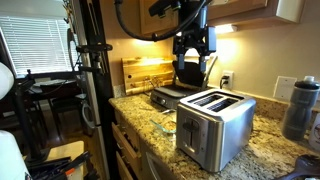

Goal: Put the slice of bread on the left side of the toaster and push the lever down

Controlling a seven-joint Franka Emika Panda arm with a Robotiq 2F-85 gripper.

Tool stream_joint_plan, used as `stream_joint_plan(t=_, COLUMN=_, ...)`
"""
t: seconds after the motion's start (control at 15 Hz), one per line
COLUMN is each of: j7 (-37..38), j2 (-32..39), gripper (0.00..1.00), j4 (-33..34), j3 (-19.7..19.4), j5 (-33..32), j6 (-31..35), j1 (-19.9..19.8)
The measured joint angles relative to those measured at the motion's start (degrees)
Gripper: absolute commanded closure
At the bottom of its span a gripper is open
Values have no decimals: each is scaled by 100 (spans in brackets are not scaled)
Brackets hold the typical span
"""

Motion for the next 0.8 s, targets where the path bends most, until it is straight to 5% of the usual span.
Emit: stream_joint_plan(t=0.8, j7=-4, j2=-605, gripper=0, j4=-682, j3=-122, j5=-1, j6=65, j1=-93)
